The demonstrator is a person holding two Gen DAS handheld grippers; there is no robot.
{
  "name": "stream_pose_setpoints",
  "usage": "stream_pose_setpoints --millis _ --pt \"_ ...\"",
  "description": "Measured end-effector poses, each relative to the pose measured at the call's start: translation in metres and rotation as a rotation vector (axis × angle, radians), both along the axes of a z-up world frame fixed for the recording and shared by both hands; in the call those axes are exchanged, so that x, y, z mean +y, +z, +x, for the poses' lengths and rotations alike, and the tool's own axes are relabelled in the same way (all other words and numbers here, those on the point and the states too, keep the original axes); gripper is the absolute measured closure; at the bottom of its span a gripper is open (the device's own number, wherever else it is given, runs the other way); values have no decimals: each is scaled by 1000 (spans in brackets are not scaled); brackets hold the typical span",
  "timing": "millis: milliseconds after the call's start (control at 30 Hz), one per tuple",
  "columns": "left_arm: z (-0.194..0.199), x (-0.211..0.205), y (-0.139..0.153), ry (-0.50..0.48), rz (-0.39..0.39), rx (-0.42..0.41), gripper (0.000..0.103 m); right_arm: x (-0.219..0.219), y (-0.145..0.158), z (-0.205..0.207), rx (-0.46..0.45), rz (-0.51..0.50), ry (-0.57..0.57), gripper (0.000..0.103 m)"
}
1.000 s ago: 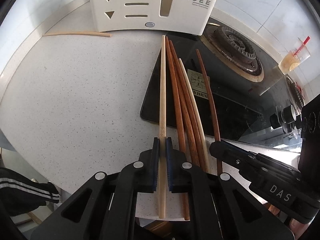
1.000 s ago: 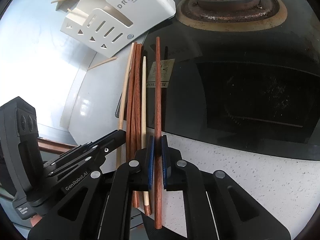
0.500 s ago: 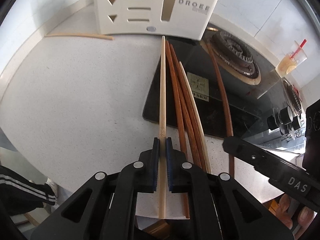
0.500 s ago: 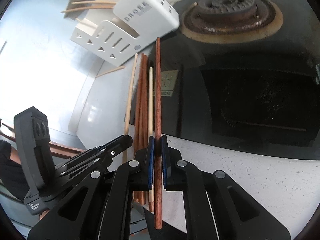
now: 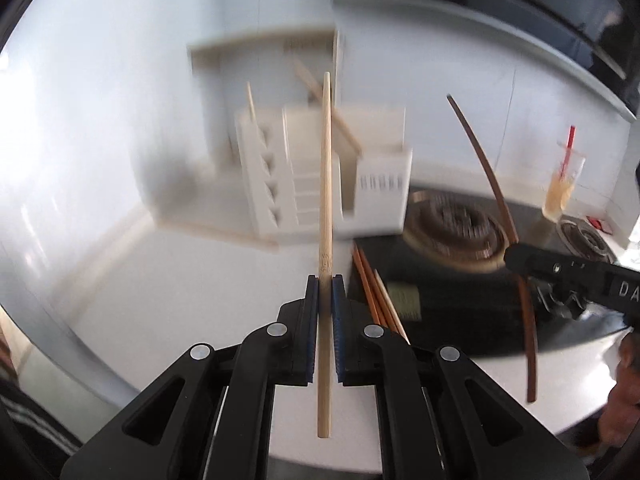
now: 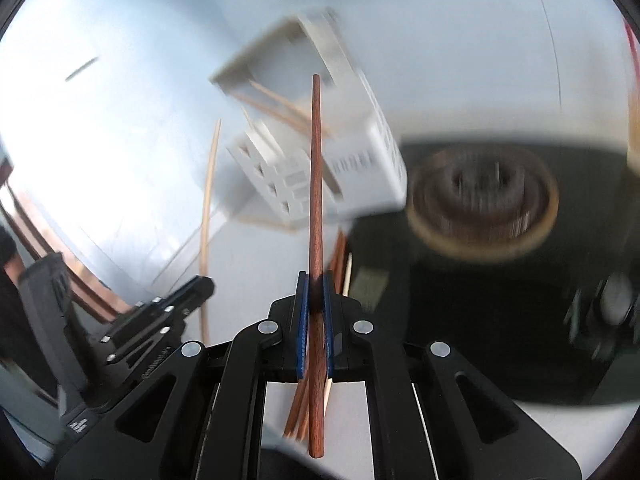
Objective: Organize utensils
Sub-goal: 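Lift the held chopsticks up and carry them over the DROEE holder with both grippers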
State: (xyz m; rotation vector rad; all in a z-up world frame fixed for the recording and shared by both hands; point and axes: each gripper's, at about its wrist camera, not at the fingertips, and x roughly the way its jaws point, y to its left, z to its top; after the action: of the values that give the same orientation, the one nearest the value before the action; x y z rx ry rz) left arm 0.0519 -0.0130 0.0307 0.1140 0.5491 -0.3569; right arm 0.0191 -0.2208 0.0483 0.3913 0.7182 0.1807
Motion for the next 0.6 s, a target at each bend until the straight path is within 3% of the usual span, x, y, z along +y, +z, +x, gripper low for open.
stream_pose_setpoints --millis 300,600 --pt "-6 1 34 89 -32 -288 97 16 37 -1 -234 -129 1 95" --pt "16 11 50 147 -79 -390 97 22 52 9 -433 -223 -27 95"
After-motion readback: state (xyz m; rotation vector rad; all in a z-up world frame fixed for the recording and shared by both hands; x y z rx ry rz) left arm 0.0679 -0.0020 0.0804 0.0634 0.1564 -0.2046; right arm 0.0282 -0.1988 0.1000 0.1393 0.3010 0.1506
